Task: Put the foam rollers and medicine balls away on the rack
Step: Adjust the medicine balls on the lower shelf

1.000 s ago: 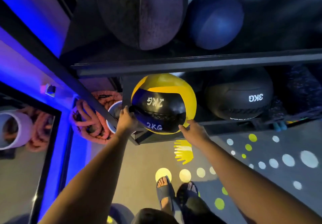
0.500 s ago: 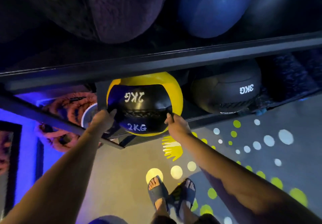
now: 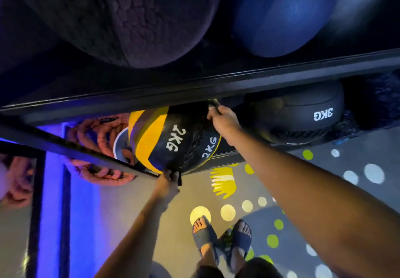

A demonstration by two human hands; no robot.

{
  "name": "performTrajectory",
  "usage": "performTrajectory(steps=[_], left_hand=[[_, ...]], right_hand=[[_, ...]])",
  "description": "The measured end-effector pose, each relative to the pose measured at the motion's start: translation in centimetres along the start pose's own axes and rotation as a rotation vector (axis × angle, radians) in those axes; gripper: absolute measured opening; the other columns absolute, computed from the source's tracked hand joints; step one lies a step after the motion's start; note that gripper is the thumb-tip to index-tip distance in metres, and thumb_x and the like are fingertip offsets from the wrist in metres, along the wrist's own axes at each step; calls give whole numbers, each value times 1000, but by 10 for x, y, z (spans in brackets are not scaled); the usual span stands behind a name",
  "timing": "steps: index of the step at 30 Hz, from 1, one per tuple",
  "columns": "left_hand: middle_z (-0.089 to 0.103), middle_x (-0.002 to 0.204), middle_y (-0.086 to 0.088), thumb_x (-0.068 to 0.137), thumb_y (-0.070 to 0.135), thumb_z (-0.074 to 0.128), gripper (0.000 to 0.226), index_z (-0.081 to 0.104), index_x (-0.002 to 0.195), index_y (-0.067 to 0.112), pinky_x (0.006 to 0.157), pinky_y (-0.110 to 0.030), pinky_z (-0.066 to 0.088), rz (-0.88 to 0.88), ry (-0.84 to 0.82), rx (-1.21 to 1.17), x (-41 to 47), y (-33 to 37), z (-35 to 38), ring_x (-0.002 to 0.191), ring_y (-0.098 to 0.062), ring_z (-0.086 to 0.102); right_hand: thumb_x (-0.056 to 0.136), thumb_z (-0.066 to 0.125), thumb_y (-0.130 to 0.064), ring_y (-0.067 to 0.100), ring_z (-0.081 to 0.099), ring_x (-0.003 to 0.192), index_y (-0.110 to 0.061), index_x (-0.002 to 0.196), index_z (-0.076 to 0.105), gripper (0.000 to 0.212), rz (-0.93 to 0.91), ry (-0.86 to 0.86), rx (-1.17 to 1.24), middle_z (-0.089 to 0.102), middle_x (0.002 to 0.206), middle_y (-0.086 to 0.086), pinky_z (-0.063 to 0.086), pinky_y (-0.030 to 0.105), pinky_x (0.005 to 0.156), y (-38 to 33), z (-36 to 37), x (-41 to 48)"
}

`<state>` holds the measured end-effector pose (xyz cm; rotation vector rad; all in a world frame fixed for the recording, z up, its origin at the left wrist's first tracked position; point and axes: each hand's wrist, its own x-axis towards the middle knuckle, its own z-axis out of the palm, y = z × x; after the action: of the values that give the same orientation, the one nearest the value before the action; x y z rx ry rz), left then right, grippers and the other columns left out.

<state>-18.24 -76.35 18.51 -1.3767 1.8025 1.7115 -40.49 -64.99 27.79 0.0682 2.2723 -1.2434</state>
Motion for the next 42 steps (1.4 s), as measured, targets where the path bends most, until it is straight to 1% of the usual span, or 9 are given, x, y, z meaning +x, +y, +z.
performTrajectory(steps=[2, 3, 10, 17, 21, 29, 34, 38, 42], left_hand=[[54, 108, -11, 96, 35, 49, 14, 51, 87, 24, 101, -50, 49, 63, 99, 2, -6, 0, 26, 100, -23, 50], [56, 105, -11, 97, 28, 50, 12, 55, 92, 19, 84, -53, 46, 101, 150, 29, -6, 1, 35, 99, -24, 52], [66, 112, -28, 103, 13, 48, 20, 60, 114, 2, 73, -35, 36, 347, 290, 337, 15, 47, 21, 103, -43, 61], [60, 115, -35, 104, 19, 44, 23, 52, 115, 0, 81, -44, 42, 376, 158, 747, 26, 111, 0, 108, -50, 57], [62, 117, -31, 104, 23, 44, 27, 55, 116, 2, 85, -42, 42, 346, 203, 736, 33, 114, -15, 111, -48, 58], [71, 97, -22, 97, 30, 50, 34, 63, 102, -1, 73, -39, 57, 140, 263, 413, 22, 117, -9, 85, -35, 70], [66, 118, -26, 96, 39, 55, 50, 57, 122, -4, 87, -41, 44, 95, 328, 363, 2, 111, 2, 112, -45, 62], [43, 133, -32, 94, 23, 62, 49, 42, 129, -5, 104, -52, 38, 232, 467, 395, -48, 114, 21, 122, -54, 46], [46, 131, -20, 95, 23, 65, 40, 49, 125, 3, 100, -44, 43, 489, 293, 378, -96, 136, 44, 115, -40, 51]], right_hand=[[102, 52, -43, 6, 52, 64, -19, 76, 62, 36, -45, -64, -61, 54, 70, -6, 39, 24, 61, -1, 5, 3], [102, 52, -43, 8, 52, 64, -19, 78, 63, 35, -56, -64, -64, 55, 70, -5, 39, 25, 60, 5, 4, 4], [99, 47, -53, 26, 67, 92, -38, 78, 68, 33, 154, 96, -72, 67, 91, 0, 57, 43, 87, 104, -47, 21], [68, 43, -81, 29, 71, 103, -51, 77, 70, 42, 314, 47, 121, 74, 106, 1, 59, 58, 88, 188, -49, 60], [56, 44, -83, 27, 72, 102, -61, 76, 66, 37, 273, 37, 102, 74, 109, 2, 58, 54, 91, 165, -47, 59], [102, 45, -45, 39, 63, 105, -14, 113, 67, 39, 179, 13, -273, 66, 115, 23, 43, 32, 77, 107, -76, 1], [100, 48, -37, 38, 60, 116, -19, 135, 54, 40, 165, 3, -306, 64, 127, 20, 45, 33, 83, 106, -77, -21], [101, 50, -36, 39, 51, 132, -20, 150, 42, 52, 181, 90, -275, 55, 145, 18, 43, 37, 106, 108, -92, -55], [103, 49, -32, 40, 52, 132, -16, 151, 41, 51, 121, 142, -249, 55, 143, 21, 42, 39, 108, 91, -122, -86]])
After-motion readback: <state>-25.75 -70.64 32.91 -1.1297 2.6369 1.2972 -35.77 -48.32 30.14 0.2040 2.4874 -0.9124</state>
